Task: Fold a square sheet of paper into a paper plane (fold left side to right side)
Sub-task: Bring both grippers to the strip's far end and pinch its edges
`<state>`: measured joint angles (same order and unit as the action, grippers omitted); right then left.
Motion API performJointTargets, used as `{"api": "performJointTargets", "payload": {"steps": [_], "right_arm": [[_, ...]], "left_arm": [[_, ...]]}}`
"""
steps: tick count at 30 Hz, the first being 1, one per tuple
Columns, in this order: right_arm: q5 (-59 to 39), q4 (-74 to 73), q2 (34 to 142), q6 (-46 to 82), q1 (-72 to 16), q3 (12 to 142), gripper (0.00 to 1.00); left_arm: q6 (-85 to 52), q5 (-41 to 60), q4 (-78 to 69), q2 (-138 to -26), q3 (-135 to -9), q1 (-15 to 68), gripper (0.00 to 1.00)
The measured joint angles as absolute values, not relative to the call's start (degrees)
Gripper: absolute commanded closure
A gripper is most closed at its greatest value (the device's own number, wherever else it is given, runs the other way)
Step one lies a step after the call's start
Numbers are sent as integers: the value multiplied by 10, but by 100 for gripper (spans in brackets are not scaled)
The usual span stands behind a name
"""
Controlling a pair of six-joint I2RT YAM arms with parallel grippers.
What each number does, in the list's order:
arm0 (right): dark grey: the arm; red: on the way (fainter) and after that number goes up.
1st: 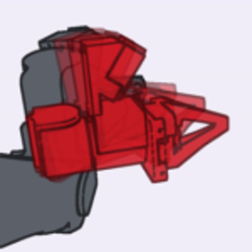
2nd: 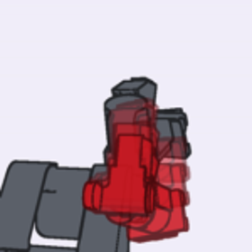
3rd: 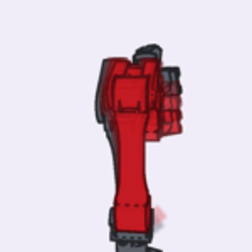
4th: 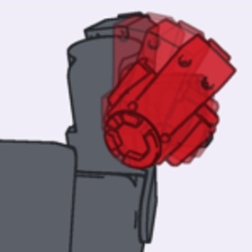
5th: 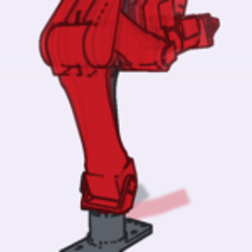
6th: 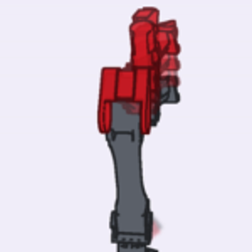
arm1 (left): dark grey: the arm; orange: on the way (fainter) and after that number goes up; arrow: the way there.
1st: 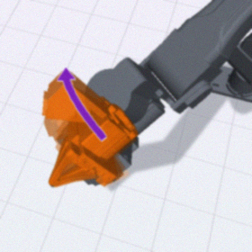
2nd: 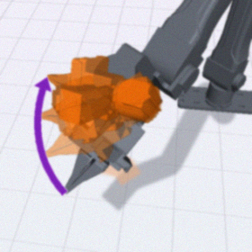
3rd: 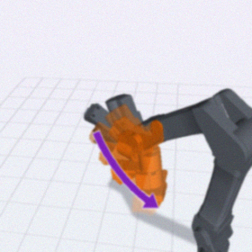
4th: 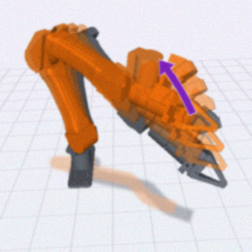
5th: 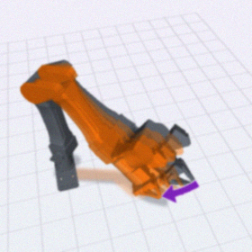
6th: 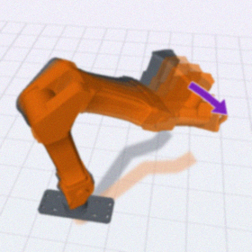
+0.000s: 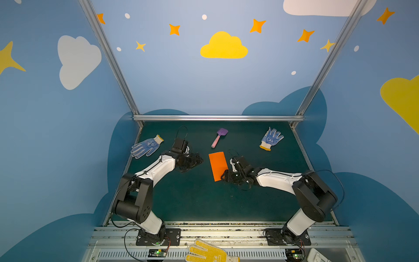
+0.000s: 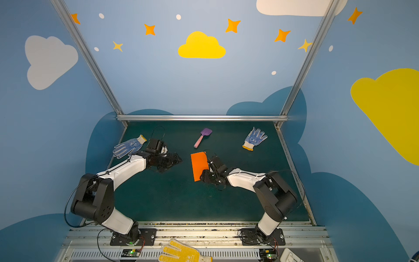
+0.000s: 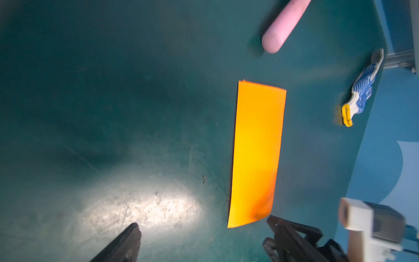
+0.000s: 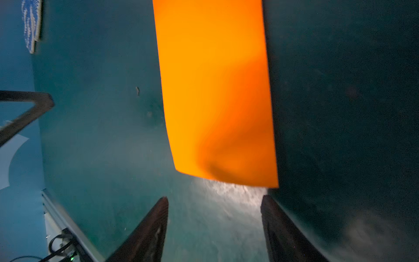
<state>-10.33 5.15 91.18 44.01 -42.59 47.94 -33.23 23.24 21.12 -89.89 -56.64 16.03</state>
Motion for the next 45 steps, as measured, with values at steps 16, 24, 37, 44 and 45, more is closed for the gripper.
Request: {"api": "performJointTargets", "payload": {"steps": [16, 24, 37, 44, 45], "right_arm": [[-255, 116, 1047, 354, -310, 659, 100], [-277, 119, 1108, 351, -309, 670, 100], [-292, 85, 1130, 367, -296, 646, 100], [-302, 69, 1130, 373, -292, 637, 100], [-303, 68, 1130, 373, -292, 636, 100]], "left_arm": [[-414, 283, 93, -982, -548, 230, 7], [-424, 284, 85, -1017, -583, 239, 7], [-425, 302, 69, -1075, -627, 259, 7], [-426, 312, 51, -1102, -653, 266, 7], [-426, 313, 48, -1106, -657, 267, 7]]}}
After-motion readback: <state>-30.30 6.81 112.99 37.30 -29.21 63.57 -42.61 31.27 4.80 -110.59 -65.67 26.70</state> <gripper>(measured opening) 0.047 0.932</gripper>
